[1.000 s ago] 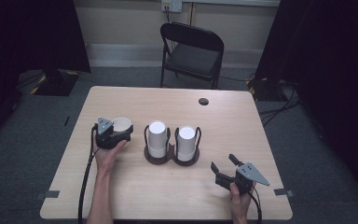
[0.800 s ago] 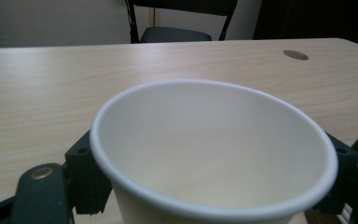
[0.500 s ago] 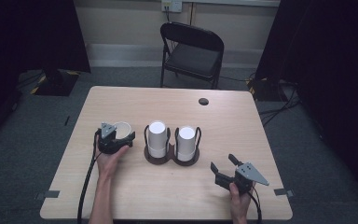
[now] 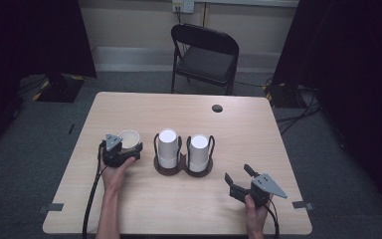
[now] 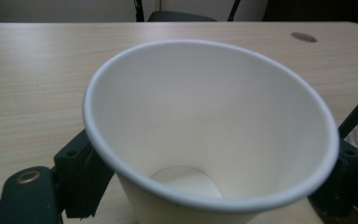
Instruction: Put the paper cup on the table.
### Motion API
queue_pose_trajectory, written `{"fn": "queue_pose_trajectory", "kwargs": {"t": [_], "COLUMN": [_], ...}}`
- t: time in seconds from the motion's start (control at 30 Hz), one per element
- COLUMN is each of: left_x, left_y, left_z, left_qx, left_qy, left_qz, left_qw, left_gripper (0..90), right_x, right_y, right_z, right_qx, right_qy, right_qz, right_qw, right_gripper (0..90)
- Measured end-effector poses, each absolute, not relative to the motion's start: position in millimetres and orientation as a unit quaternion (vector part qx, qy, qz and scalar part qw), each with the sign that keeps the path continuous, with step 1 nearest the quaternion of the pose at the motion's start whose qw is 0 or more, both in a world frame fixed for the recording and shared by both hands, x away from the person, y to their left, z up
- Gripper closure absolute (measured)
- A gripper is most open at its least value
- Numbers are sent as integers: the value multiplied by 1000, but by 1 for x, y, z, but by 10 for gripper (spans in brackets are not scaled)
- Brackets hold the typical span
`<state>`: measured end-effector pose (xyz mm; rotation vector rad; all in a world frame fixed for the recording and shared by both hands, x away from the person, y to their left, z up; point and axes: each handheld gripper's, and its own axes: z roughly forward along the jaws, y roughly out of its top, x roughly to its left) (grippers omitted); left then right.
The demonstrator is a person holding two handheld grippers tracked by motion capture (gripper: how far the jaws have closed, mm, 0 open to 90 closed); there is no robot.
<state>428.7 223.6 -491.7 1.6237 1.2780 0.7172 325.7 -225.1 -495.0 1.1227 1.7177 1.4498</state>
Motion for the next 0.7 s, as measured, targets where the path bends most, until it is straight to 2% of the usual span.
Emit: {"fn": "queue_pose_trajectory", "kwargs": {"t": [0.7], "left_x": [396], "left_y": [227], "left_z": [-492], "left_qx": [652], "left_qy": [499], "left_qz": [320], "left_qw": [472], "left_gripper": [156], "right_x": [325], "right_y": [-226], "right_z": [-495], "right_qx": [423], "right_qy": [649], "right_qz": [551], "right_qw": [311], "right_gripper": [175]}}
